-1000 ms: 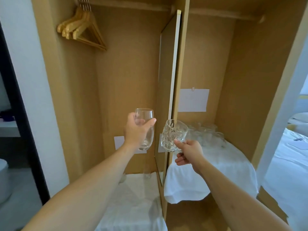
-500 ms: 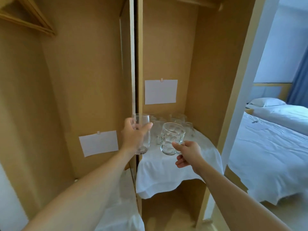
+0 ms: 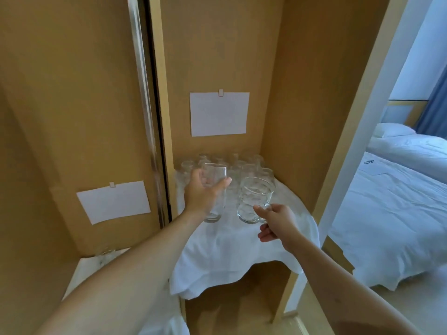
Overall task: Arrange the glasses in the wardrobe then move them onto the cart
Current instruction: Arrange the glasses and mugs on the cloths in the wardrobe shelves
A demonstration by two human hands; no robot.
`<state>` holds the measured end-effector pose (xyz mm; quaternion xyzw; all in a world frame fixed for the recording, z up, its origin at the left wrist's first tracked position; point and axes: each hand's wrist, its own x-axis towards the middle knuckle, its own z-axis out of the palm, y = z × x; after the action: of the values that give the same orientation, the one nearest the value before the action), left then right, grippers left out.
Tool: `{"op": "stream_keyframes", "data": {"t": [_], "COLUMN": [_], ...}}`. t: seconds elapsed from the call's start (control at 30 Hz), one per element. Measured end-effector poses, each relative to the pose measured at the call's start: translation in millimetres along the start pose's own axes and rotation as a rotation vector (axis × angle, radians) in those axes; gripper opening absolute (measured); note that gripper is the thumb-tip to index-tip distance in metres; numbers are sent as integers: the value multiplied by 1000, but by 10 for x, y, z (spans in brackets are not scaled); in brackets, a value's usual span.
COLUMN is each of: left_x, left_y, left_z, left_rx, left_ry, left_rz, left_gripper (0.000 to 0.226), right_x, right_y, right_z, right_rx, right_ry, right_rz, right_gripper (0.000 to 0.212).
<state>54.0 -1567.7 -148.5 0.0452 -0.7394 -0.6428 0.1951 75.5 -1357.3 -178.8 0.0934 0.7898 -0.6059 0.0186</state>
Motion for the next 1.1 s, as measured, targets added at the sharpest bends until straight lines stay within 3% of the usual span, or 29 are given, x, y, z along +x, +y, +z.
{"op": "stream_keyframes", "data": {"t": [0.37,0.73,1.1], "left_x": [397,327,-10], "left_y": [-211,-88,-158], "left_z": [625,1422,1756], "left_rx": [84,62,99], "left_ry": [82,320,431], "left_rz": [-36,-84,-152], "left_gripper": [70,86,73], "right_x": [833,1433,1767], "right_y": [116,139,431], "right_z": [-324,-1119,-1280], "right_rx": [-42,-193,-169], "right_ry": [-83,-298,-444], "right_rz": [-7,-110,-95], "right_gripper": [38,38,33]}}
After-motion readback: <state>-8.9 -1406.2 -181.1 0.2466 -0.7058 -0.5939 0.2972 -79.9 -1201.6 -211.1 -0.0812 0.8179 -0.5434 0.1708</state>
